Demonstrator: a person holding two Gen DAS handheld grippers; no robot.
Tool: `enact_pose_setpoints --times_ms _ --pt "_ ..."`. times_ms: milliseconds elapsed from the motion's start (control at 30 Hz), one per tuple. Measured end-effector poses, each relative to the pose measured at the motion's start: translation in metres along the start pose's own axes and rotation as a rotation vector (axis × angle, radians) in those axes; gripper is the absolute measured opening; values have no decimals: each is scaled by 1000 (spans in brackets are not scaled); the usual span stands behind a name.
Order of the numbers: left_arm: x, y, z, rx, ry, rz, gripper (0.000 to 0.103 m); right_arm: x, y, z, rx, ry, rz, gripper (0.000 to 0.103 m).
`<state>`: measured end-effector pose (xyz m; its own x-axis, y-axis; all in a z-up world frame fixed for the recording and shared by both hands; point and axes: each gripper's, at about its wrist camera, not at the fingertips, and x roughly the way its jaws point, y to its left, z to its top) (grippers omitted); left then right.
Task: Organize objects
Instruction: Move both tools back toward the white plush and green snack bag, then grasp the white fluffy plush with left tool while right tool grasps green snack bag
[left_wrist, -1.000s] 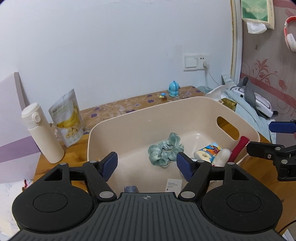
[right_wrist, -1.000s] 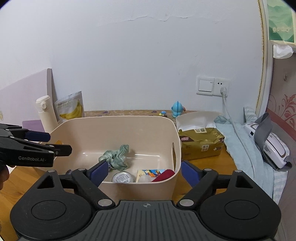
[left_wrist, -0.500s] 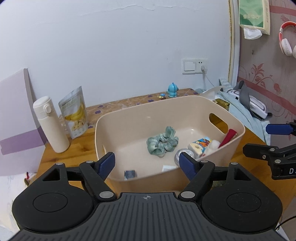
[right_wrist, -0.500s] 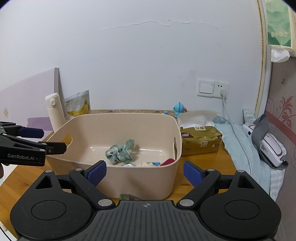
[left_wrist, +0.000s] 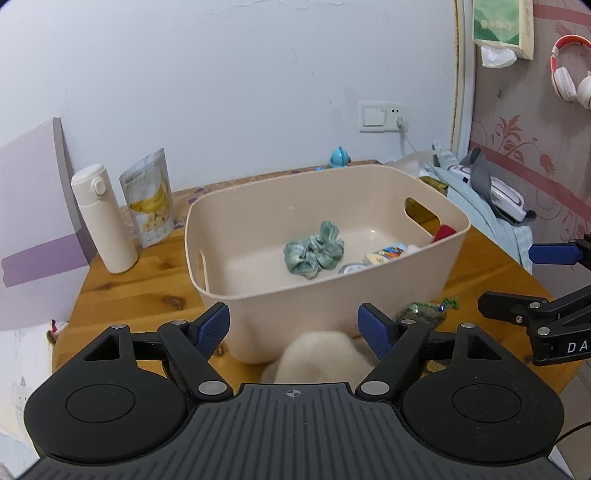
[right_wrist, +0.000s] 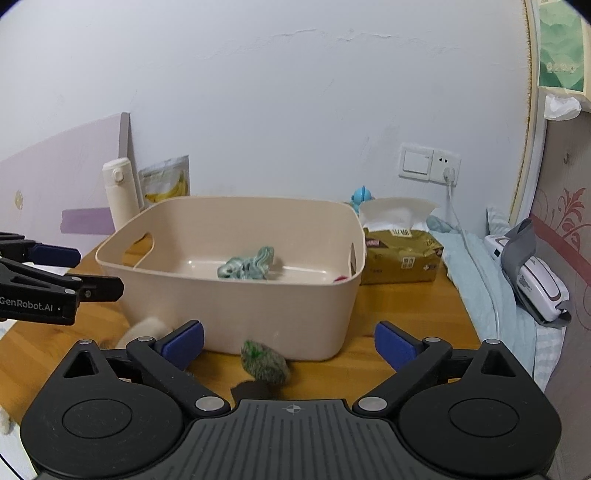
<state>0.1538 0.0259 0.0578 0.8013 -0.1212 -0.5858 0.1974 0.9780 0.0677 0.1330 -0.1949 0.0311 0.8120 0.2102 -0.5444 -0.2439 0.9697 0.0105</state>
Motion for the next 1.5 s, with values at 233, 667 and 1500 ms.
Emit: enact_pose_setpoints --times_ms 233,667,1500 --pt "3 -2 -14 -10 29 -12 79 2 -1 -12 -9 32 -7 103" --pt "19 -4 -34 -34 88 -46 81 15 1 -30 -25 107 -22 103" --pt "65 -8 -37 -83 185 -116 82 53 -4 -39 3 196 8 103"
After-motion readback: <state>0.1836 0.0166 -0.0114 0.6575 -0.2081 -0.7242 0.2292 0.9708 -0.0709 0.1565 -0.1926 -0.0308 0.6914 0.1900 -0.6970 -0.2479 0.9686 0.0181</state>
